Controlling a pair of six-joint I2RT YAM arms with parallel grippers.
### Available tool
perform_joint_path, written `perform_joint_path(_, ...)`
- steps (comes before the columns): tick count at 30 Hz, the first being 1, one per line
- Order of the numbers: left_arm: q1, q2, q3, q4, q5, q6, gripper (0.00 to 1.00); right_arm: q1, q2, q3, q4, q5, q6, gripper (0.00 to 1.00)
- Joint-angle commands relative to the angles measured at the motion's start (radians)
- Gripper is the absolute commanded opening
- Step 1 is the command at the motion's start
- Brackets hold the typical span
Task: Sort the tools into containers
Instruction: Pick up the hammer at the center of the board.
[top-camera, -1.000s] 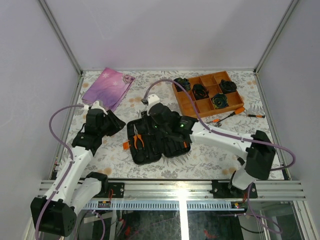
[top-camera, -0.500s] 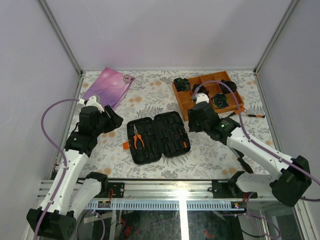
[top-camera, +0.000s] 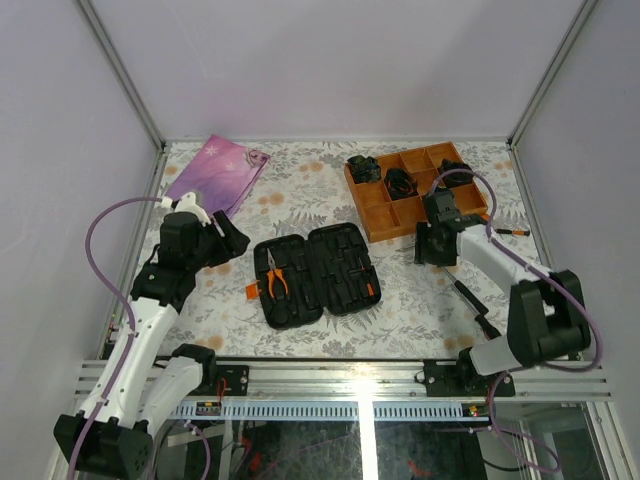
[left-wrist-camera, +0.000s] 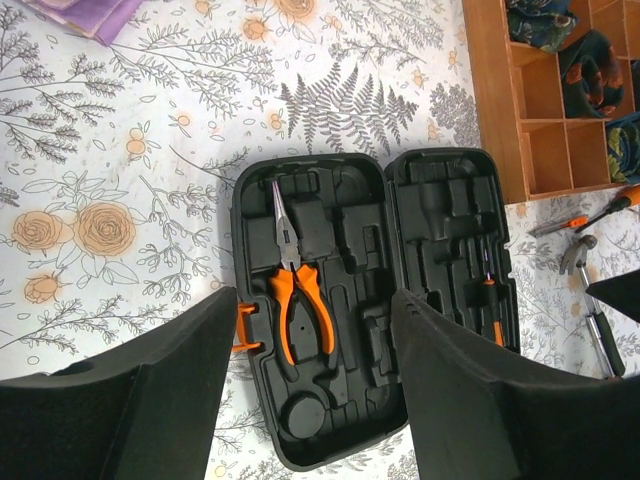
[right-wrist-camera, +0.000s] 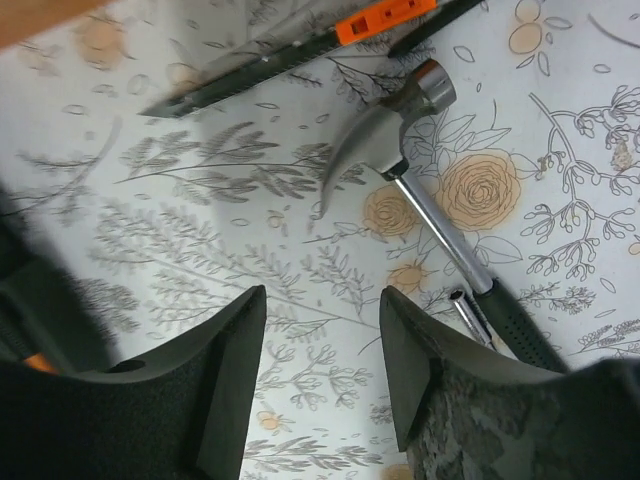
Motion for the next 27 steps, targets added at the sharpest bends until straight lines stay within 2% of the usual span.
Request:
perform_joint_path(1,0.008,0.018,-0.012,0.023,0.048,0.031,0.62,-0.033,0.118,0.089,-0.084,-0.025,-0.089,0.57)
perform_joint_path(12,0.008,0.035,-0.020,0.040,0.060,0.038,0.63,-0.090,0.305,0.187,-0.108,0.126,-0.212,0.60)
perform_joint_path(15,0.008,0.033,-0.020,0.040,0.061,0.039,0.63,-0.119,0.337,0.202,-0.098,0.102,-0.249,0.61)
perform_joint_path(20,0.008,0.030,-0.020,0.040,0.056,0.038,0.63,-0.170,0.383,0.204,-0.063,-0.029,-0.295,0.60)
perform_joint_path(27,0.008,0.030,-0.023,0.041,0.058,0.035,0.63,-0.194,0.414,0.225,-0.066,-0.079,-0.298,0.56)
